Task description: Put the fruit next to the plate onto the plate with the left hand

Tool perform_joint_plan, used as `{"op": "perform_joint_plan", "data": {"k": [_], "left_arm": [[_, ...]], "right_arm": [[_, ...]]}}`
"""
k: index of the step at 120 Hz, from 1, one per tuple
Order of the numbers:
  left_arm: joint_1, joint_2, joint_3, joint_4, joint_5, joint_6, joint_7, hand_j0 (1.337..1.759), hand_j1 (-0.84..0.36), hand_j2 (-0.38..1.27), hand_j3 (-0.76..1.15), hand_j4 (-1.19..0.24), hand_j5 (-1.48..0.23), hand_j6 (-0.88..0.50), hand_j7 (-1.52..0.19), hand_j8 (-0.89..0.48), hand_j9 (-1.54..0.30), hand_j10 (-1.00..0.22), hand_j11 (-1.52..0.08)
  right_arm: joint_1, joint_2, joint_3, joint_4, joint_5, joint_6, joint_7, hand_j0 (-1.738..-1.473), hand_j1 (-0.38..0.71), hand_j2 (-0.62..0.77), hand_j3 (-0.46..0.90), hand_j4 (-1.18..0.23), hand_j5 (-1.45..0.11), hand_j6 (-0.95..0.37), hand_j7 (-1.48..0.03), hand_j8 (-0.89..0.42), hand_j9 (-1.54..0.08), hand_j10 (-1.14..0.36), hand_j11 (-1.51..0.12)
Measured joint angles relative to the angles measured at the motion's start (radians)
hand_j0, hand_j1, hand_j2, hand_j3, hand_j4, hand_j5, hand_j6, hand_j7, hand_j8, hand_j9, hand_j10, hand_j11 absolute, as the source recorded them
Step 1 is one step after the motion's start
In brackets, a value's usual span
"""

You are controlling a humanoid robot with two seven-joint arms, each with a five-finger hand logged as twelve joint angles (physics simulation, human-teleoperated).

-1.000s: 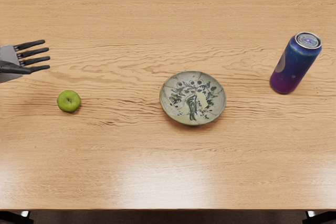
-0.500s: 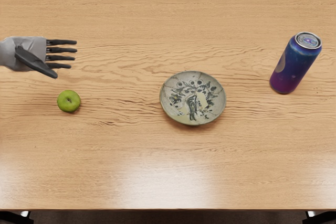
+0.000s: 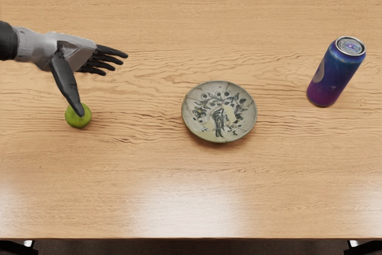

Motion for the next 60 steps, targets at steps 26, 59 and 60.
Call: {"op": "perform_joint_plan", "data": {"k": [26, 59, 60], "left_arm": [[-0.026, -0.011, 0.175, -0.034, 0.149, 0.167, 0.000, 1.658, 0.34, 0.00, 0.00, -0.01, -0.01, -0.01, -0.01, -0.01, -0.01, -0.01, -0.01], [-0.013, -0.066, 0.284, -0.074, 0.360, 0.518, 0.000, 1.658, 0.33, 0.00, 0.00, -0.02, -0.02, -0.02, -0.02, -0.02, -0.02, -0.02, -0.02], [-0.013, -0.071, 0.293, -0.074, 0.364, 0.528, 0.000, 1.658, 0.33, 0.00, 0.00, -0.02, -0.02, -0.02, -0.02, -0.02, -0.02, -0.02, -0.02]], "right_arm": [[0.000, 0.000, 0.000, 0.000, 0.000, 0.000, 0.000, -1.658, -0.33, 0.00, 0.00, -0.02, -0.02, -0.02, -0.02, -0.02, -0.02, -0.02, -0.02], [0.000, 0.000, 0.000, 0.000, 0.000, 0.000, 0.000, -1.658, -0.33, 0.00, 0.00, -0.02, -0.02, -0.02, -0.02, -0.02, -0.02, -0.02, -0.02], [0.000, 0.000, 0.000, 0.000, 0.000, 0.000, 0.000, -1.658, -0.33, 0.00, 0.00, -0.02, -0.02, -0.02, -0.02, -0.02, -0.02, -0.02, -0.02]]}}
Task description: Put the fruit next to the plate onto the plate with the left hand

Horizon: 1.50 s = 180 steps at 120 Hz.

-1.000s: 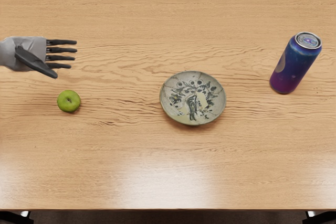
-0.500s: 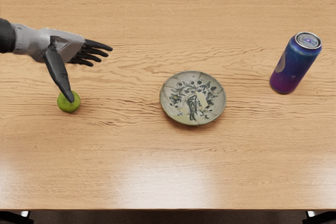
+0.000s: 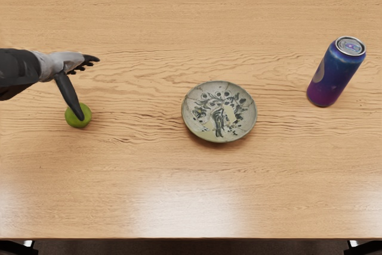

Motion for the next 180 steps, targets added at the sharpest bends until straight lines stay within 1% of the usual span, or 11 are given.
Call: {"op": "perform_joint_plan", "data": {"k": [16, 29, 42, 66, 83, 105, 112, 133, 146, 165, 180], "left_arm": [[-0.003, -0.044, 0.098, -0.003, 0.066, 0.105, 0.000, 1.658, 0.32, 0.01, 0.00, -0.03, -0.03, -0.03, -0.03, -0.03, -0.03, -0.03, -0.03], [-0.004, -0.047, 0.166, -0.003, 0.150, 0.133, 0.000, 1.658, 0.32, 0.01, 0.00, -0.03, -0.03, -0.03, -0.03, -0.03, -0.03, -0.03, -0.03], [-0.002, -0.056, 0.200, -0.002, 0.185, 0.144, 0.000, 1.658, 0.28, 0.01, 0.00, -0.07, -0.08, -0.07, -0.08, -0.07, -0.08, -0.07, -0.08], [-0.001, -0.069, 0.215, -0.002, 0.202, 0.187, 0.000, 1.658, 0.18, 0.03, 0.00, -0.15, -0.19, -0.15, -0.19, -0.15, -0.19, -0.15, -0.19], [0.002, -0.069, 0.243, -0.002, 0.205, 0.235, 0.000, 1.658, 0.13, 0.04, 0.00, -0.19, -0.24, -0.19, -0.23, -0.19, -0.23, -0.18, -0.23], [0.004, -0.078, 0.267, -0.002, 0.209, 0.251, 0.000, 1.658, 0.06, 0.05, 0.00, -0.24, -0.31, -0.25, -0.31, -0.25, -0.31, -0.24, -0.31], [0.024, -0.080, 0.269, -0.002, 0.210, 0.252, 0.000, 1.658, 0.03, 0.06, 0.00, -0.27, -0.35, -0.27, -0.35, -0.27, -0.35, -0.27, -0.35], [0.025, -0.080, 0.269, -0.002, 0.210, 0.253, 0.000, 1.658, -0.10, 0.08, 0.00, -0.38, -0.49, -0.38, -0.49, -0.38, -0.49, -0.38, -0.48], [0.027, -0.080, 0.269, -0.002, 0.210, 0.253, 0.000, 1.658, -0.15, 0.09, 0.00, -0.42, -0.54, -0.42, -0.54, -0.42, -0.54, -0.42, -0.54], [0.039, -0.080, 0.267, -0.002, 0.212, 0.256, 0.000, 1.658, -0.19, 0.10, 0.00, -0.46, -0.58, -0.46, -0.58, -0.45, -0.59, -0.46, -0.59], [0.041, -0.081, 0.265, -0.002, 0.211, 0.270, 0.000, 1.658, -0.21, 0.16, 0.00, -0.49, -0.63, -0.47, -0.63, -0.43, -0.63, -0.49, -0.63]], "right_arm": [[0.000, 0.000, 0.000, 0.000, 0.000, 0.000, 0.000, -1.658, -0.33, 0.00, 0.00, -0.02, -0.02, -0.02, -0.02, -0.02, -0.02, -0.02, -0.02], [0.000, 0.000, 0.000, 0.000, 0.000, 0.000, 0.000, -1.658, -0.33, 0.00, 0.00, -0.02, -0.02, -0.02, -0.02, -0.02, -0.02, -0.02, -0.02], [0.000, 0.000, 0.000, 0.000, 0.000, 0.000, 0.000, -1.658, -0.33, 0.00, 0.00, -0.02, -0.02, -0.02, -0.02, -0.02, -0.02, -0.02, -0.02], [0.000, 0.000, 0.000, 0.000, 0.000, 0.000, 0.000, -1.658, -0.33, 0.00, 0.00, -0.02, -0.02, -0.02, -0.02, -0.02, -0.02, -0.02, -0.02], [0.000, 0.000, 0.000, 0.000, 0.000, 0.000, 0.000, -1.658, -0.33, 0.00, 0.00, -0.02, -0.02, -0.02, -0.02, -0.02, -0.02, -0.02, -0.02], [0.000, 0.000, 0.000, 0.000, 0.000, 0.000, 0.000, -1.658, -0.33, 0.00, 0.00, -0.02, -0.02, -0.02, -0.02, -0.02, -0.02, -0.02, -0.02], [0.000, 0.000, 0.000, 0.000, 0.000, 0.000, 0.000, -1.658, -0.33, 0.00, 0.00, -0.02, -0.02, -0.02, -0.02, -0.02, -0.02, -0.02, -0.02], [0.000, 0.000, 0.000, 0.000, 0.000, 0.000, 0.000, -1.658, -0.33, 0.00, 0.00, -0.02, -0.02, -0.02, -0.02, -0.02, -0.02, -0.02, -0.02], [0.000, 0.000, 0.000, 0.000, 0.000, 0.000, 0.000, -1.658, -0.33, 0.00, 0.00, -0.02, -0.02, -0.02, -0.02, -0.02, -0.02, -0.02, -0.02], [0.000, 0.000, 0.000, 0.000, 0.000, 0.000, 0.000, -1.658, -0.33, 0.00, 0.00, -0.02, -0.02, -0.02, -0.02, -0.02, -0.02, -0.02, -0.02], [0.000, 0.000, 0.000, 0.000, 0.000, 0.000, 0.000, -1.658, -0.33, 0.00, 0.00, -0.02, -0.02, -0.02, -0.02, -0.02, -0.02, -0.02, -0.02]]}}
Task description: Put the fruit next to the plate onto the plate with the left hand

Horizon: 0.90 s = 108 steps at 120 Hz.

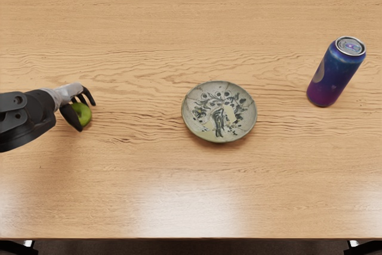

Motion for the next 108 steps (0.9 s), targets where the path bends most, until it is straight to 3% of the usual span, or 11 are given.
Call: {"op": "perform_joint_plan", "data": {"k": [27, 34, 57, 69, 86, 88, 98, 102, 108], "left_arm": [[0.020, -0.033, 0.005, 0.005, 0.009, 0.007, 0.000, 1.654, -0.23, 0.07, 0.00, -0.57, -0.64, -0.49, -0.63, -0.40, -0.69, -0.54, -0.70], [0.018, -0.033, 0.005, 0.005, 0.007, 0.007, -0.001, 1.654, -0.25, 0.17, 0.00, -0.58, -0.67, -0.48, -0.64, -0.38, -0.72, -0.52, -0.73], [-0.013, -0.035, -0.007, 0.009, 0.001, 0.003, 0.000, 1.654, -0.25, 0.28, 0.00, -0.63, -0.80, -0.51, -0.79, -0.37, -0.83, -0.50, -0.83], [-0.014, -0.037, -0.081, 0.010, -0.003, 0.000, 0.000, 1.653, -0.22, 0.24, 0.00, -0.64, -0.85, -0.51, -0.84, -0.36, -0.86, -0.50, -0.86], [-0.029, -0.119, -0.218, 0.009, -0.004, -0.004, 0.001, 1.653, -0.21, 0.24, 0.00, -0.65, -0.88, -0.50, -0.88, -0.36, -0.89, -0.50, -0.88], [-0.043, -0.124, -0.226, 0.009, -0.007, -0.004, 0.000, 1.652, -0.15, 0.16, 0.00, -0.65, -0.89, -0.50, -0.89, -0.36, -0.90, -0.49, -0.88], [-0.091, -0.180, -0.255, 0.010, -0.006, -0.004, 0.001, 1.651, -0.20, 0.09, 0.00, -0.66, -0.89, -0.49, -0.89, -0.34, -0.90, -0.47, -0.89], [-0.098, -0.205, -0.266, 0.010, -0.008, -0.004, 0.001, 1.652, -0.22, 0.19, 0.00, -0.66, -0.88, -0.49, -0.89, -0.34, -0.90, -0.46, -0.89], [-0.105, -0.243, -0.278, 0.010, -0.009, -0.005, 0.001, 1.652, -0.21, 0.18, 0.00, -0.66, -0.89, -0.50, -0.89, -0.34, -0.90, -0.47, -0.89]], "right_arm": [[0.000, 0.000, 0.000, 0.000, 0.000, 0.000, 0.000, -1.658, -0.33, 0.00, 0.00, -0.02, -0.02, -0.02, -0.02, -0.02, -0.02, -0.02, -0.02], [0.000, 0.000, 0.000, 0.000, 0.000, 0.000, 0.000, -1.658, -0.33, 0.00, 0.00, -0.02, -0.02, -0.02, -0.02, -0.02, -0.02, -0.02, -0.02], [0.000, 0.000, 0.000, 0.000, 0.000, 0.000, 0.000, -1.658, -0.33, 0.00, 0.00, -0.02, -0.02, -0.02, -0.02, -0.02, -0.02, -0.02, -0.02], [0.000, 0.000, 0.000, 0.000, 0.000, 0.000, 0.000, -1.658, -0.33, 0.00, 0.00, -0.02, -0.02, -0.02, -0.02, -0.02, -0.02, -0.02, -0.02], [0.000, 0.000, 0.000, 0.000, 0.000, 0.000, 0.000, -1.658, -0.33, 0.00, 0.00, -0.02, -0.02, -0.02, -0.02, -0.02, -0.02, -0.02, -0.02], [0.000, 0.000, 0.000, 0.000, 0.000, 0.000, 0.000, -1.658, -0.33, 0.00, 0.00, -0.02, -0.02, -0.02, -0.02, -0.02, -0.02, -0.02, -0.02], [0.000, 0.000, 0.000, 0.000, 0.000, 0.000, 0.000, -1.658, -0.33, 0.00, 0.00, -0.02, -0.02, -0.02, -0.02, -0.02, -0.02, -0.02, -0.02], [0.000, 0.000, 0.000, 0.000, 0.000, 0.000, 0.000, -1.658, -0.33, 0.00, 0.00, -0.02, -0.02, -0.02, -0.02, -0.02, -0.02, -0.02, -0.02], [0.000, 0.000, 0.000, 0.000, 0.000, 0.000, 0.000, -1.658, -0.33, 0.00, 0.00, -0.02, -0.02, -0.02, -0.02, -0.02, -0.02, -0.02, -0.02]]}}
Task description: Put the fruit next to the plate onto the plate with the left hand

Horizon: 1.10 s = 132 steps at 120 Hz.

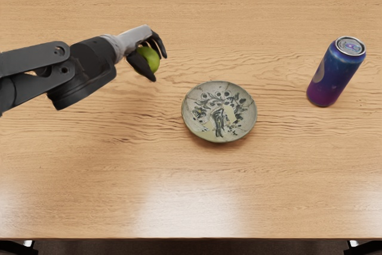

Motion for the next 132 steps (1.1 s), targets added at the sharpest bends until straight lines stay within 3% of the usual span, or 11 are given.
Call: {"op": "perform_joint_plan", "data": {"k": [20, 38, 56, 80, 89, 115, 132], "left_arm": [[-0.028, -0.133, -0.018, 0.000, -0.006, -0.001, 0.000, 1.652, -0.23, 0.18, 0.00, -0.65, -0.91, -0.49, -0.90, -0.33, -0.90, -0.44, -0.89], [-0.009, -0.253, -0.012, 0.000, -0.007, -0.009, 0.000, 1.653, -0.24, 0.20, 0.00, -0.65, -0.93, -0.48, -0.91, -0.31, -0.91, -0.41, -0.89], [0.017, -0.266, 0.018, 0.010, -0.007, -0.012, -0.001, 1.653, -0.28, 0.28, 0.00, -0.64, -0.95, -0.45, -0.93, -0.28, -0.92, -0.37, -0.90], [0.031, -0.284, 0.036, 0.033, 0.000, -0.012, 0.000, 1.655, -0.27, 0.35, 0.00, -0.65, -0.93, -0.54, -0.92, -0.34, -0.91, -0.39, -0.89], [0.028, -0.290, 0.038, 0.039, 0.004, -0.011, -0.001, 1.656, -0.23, 0.28, 0.00, -0.57, -0.81, -0.50, -0.80, -0.35, -0.79, -0.39, -0.78], [-0.015, -0.283, 0.017, 0.041, -0.002, -0.012, -0.001, 1.657, 0.10, 0.11, 0.00, -0.24, -0.33, -0.21, -0.33, -0.16, -0.32, -0.17, -0.32], [0.007, -0.136, -0.119, 0.035, -0.071, -0.104, -0.001, 1.658, 0.21, 0.06, 0.00, -0.13, -0.18, -0.12, -0.18, -0.10, -0.18, -0.10, -0.18]], "right_arm": [[0.000, 0.000, 0.000, 0.000, 0.000, 0.000, 0.000, -1.658, -0.33, 0.00, 0.00, -0.02, -0.02, -0.02, -0.02, -0.02, -0.02, -0.02, -0.02], [0.000, 0.000, 0.000, 0.000, 0.000, 0.000, 0.000, -1.658, -0.33, 0.00, 0.00, -0.02, -0.02, -0.02, -0.02, -0.02, -0.02, -0.02, -0.02], [0.000, 0.000, 0.000, 0.000, 0.000, 0.000, 0.000, -1.658, -0.33, 0.00, 0.00, -0.02, -0.02, -0.02, -0.02, -0.02, -0.02, -0.02, -0.02], [0.000, 0.000, 0.000, 0.000, 0.000, 0.000, 0.000, -1.658, -0.33, 0.00, 0.00, -0.02, -0.02, -0.02, -0.02, -0.02, -0.02, -0.02, -0.02], [0.000, 0.000, 0.000, 0.000, 0.000, 0.000, 0.000, -1.658, -0.33, 0.00, 0.00, -0.02, -0.02, -0.02, -0.02, -0.02, -0.02, -0.02, -0.02], [0.000, 0.000, 0.000, 0.000, 0.000, 0.000, 0.000, -1.658, -0.33, 0.00, 0.00, -0.02, -0.02, -0.02, -0.02, -0.02, -0.02, -0.02, -0.02], [0.000, 0.000, 0.000, 0.000, 0.000, 0.000, 0.000, -1.658, -0.33, 0.00, 0.00, -0.02, -0.02, -0.02, -0.02, -0.02, -0.02, -0.02, -0.02]]}}
